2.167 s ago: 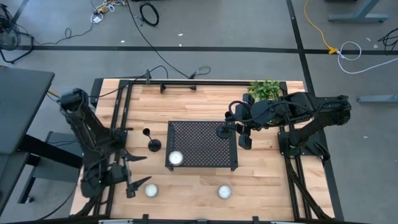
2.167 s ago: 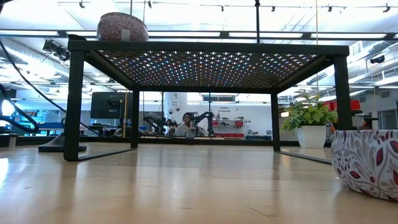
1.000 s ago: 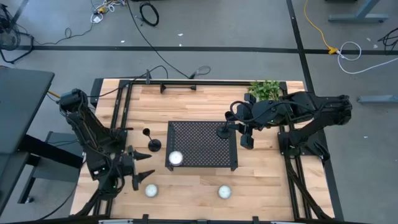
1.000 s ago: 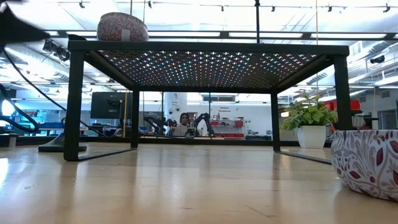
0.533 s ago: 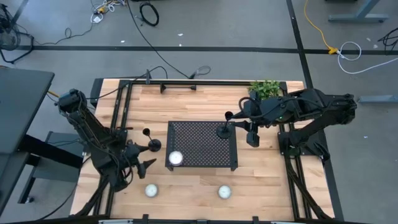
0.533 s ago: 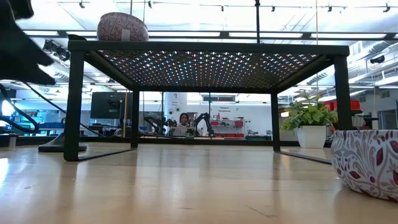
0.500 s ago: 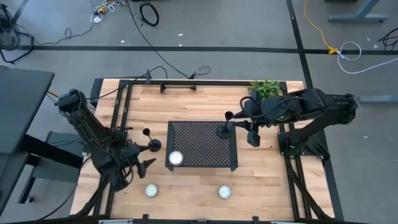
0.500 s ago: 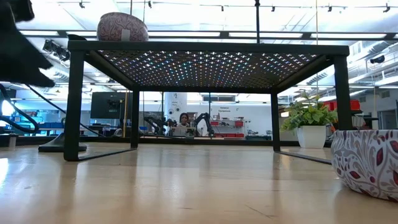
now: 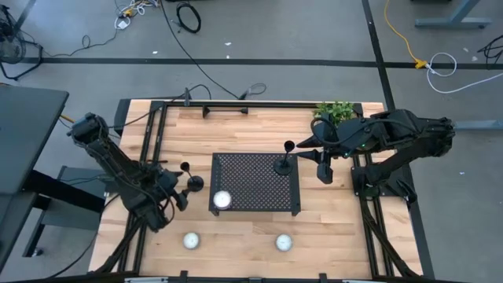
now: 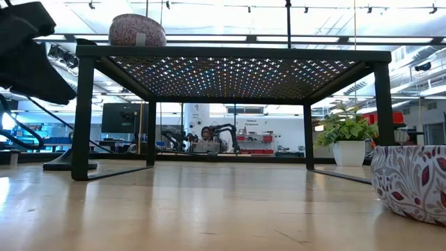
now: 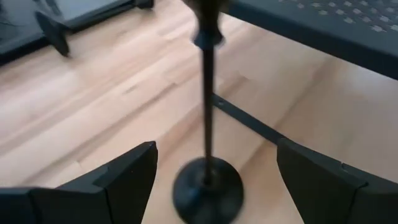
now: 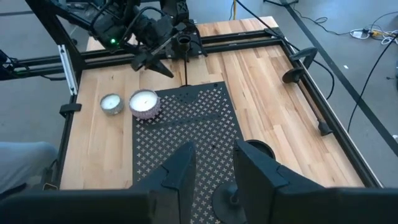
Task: Pick & Place candle stick holders
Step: Put the bottom black candle holder on the shelf aligned with the other black candle holder
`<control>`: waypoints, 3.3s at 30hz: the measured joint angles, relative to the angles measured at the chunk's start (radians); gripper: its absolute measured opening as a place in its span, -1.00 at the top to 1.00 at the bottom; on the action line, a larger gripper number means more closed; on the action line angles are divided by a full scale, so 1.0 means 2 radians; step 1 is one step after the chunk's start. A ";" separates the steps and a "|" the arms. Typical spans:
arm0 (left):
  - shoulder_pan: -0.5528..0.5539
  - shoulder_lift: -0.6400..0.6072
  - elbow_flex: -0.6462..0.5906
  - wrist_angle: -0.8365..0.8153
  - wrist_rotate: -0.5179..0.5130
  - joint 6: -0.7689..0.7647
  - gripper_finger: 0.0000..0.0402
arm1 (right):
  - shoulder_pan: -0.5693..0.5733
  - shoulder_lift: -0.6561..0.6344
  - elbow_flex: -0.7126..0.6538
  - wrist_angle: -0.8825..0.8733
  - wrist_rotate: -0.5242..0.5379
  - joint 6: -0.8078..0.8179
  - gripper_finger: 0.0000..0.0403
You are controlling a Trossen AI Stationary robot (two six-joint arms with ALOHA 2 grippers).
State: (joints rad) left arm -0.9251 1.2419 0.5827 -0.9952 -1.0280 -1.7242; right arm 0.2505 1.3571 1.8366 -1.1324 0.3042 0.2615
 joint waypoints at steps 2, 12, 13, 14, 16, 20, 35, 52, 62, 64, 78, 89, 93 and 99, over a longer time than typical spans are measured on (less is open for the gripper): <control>0.011 0.000 0.000 -0.006 -0.003 0.002 -0.62 | 0.000 0.000 0.000 0.000 0.000 0.000 0.47; 0.048 0.000 0.000 -0.015 -0.047 0.021 -0.57 | 0.000 0.000 0.000 0.000 0.001 0.002 0.47; 0.050 0.000 0.000 -0.015 -0.045 0.021 -0.54 | 0.000 0.000 0.000 0.000 0.001 0.002 0.47; 0.052 0.000 0.000 -0.015 -0.044 0.021 -0.49 | 0.000 0.000 0.000 0.000 0.001 0.002 0.47; 0.053 0.000 0.000 -0.015 -0.045 0.021 -0.36 | 0.000 0.000 0.000 0.000 0.001 0.004 0.47; 0.053 0.000 0.000 -0.014 -0.051 0.021 -0.01 | 0.000 0.000 0.000 0.000 0.001 0.005 0.47; 0.053 -0.005 0.000 -0.012 -0.066 0.023 0.91 | 0.000 0.000 0.000 0.000 0.000 0.009 0.47; 0.051 -0.095 0.286 -0.080 -0.087 0.345 0.93 | 0.000 0.000 0.000 0.026 0.001 0.005 0.47; 0.058 -0.094 0.421 0.116 -0.006 0.699 0.93 | 0.000 0.033 0.000 0.111 -0.003 -0.034 0.47; 0.066 -0.094 0.427 0.165 0.015 0.754 0.93 | 0.000 0.044 0.000 0.147 -0.005 -0.053 0.47; 0.168 -0.079 0.432 0.314 0.199 0.872 0.93 | -0.001 0.099 0.000 0.323 -0.021 -0.139 0.47; 0.253 -0.036 0.432 0.360 0.329 0.868 0.93 | -0.015 0.136 0.000 0.378 -0.025 -0.153 0.47; 0.274 -0.025 0.432 0.376 0.367 0.860 0.93 | -0.021 0.139 0.000 0.379 -0.030 -0.154 0.47; 0.297 -0.019 0.432 0.379 0.386 0.855 0.93 | -0.023 0.139 0.000 0.385 -0.040 -0.152 0.47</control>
State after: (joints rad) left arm -0.3312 1.2048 1.4471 -0.2364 -0.2555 -0.0144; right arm 0.2050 1.6360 1.8366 -0.3625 0.2235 -0.0425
